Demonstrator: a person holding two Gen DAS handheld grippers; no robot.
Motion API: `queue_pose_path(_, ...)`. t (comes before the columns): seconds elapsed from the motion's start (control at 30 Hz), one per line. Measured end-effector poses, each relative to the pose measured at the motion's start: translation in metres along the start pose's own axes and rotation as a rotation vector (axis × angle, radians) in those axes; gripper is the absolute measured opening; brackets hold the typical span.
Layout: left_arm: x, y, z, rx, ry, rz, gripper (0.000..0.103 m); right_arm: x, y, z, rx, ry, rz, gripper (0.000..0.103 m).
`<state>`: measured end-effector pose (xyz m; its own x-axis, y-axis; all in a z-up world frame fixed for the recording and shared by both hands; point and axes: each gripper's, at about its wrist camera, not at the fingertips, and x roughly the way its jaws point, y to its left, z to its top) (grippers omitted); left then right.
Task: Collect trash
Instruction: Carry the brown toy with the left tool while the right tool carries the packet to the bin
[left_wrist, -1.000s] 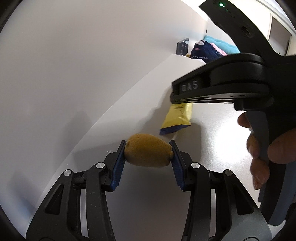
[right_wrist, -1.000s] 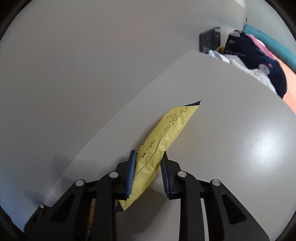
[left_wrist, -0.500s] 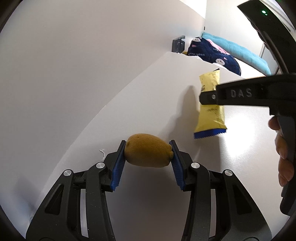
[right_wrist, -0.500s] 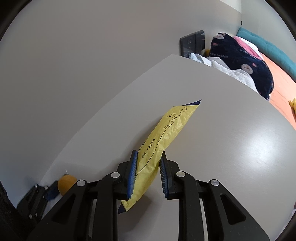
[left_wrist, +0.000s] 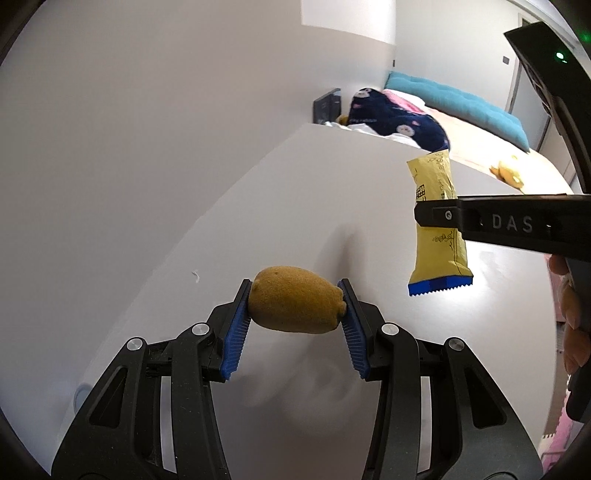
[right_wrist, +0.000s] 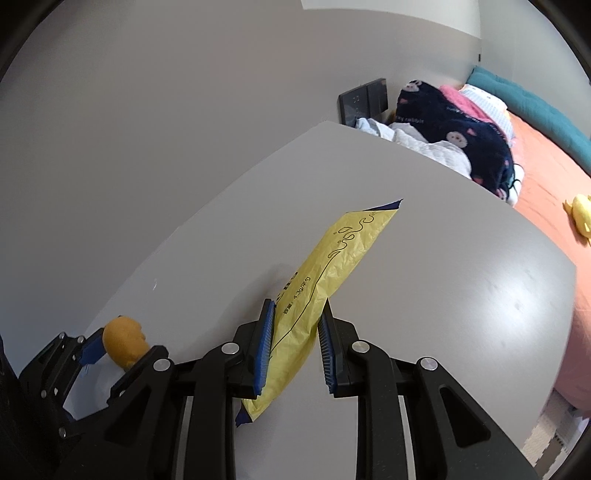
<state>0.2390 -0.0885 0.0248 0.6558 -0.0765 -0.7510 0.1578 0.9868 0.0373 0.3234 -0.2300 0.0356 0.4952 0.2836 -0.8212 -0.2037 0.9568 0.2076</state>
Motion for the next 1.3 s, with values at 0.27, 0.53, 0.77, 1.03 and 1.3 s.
queue_pose_path(0.27,-0.033,-0.037,-0.01,0.011,-0.017,-0.034,0.046,-0.06,-0.026,-0.044,0.013,-0.058,-0.014,0.025)
queue_pose_path(0.53,-0.066,-0.087,-0.028,0.059,-0.035,-0.071,0.046,-0.107,-0.063,-0.089,0.048,-0.082,-0.031,0.025)
queue_pose_path(0.77,-0.08,-0.128,-0.039,0.087,-0.03,-0.094,0.046,-0.137,-0.093,-0.123,0.08,-0.105,-0.042,0.025)
queue_pose_path(1.03,-0.093,-0.181,-0.047,0.145,-0.032,-0.141,0.046,-0.167,-0.14,-0.159,0.143,-0.131,-0.076,0.025)
queue_pose_path(1.3,-0.093,-0.24,-0.056,0.212,-0.025,-0.197,0.046,-0.188,-0.192,-0.197,0.214,-0.139,-0.133,0.025)
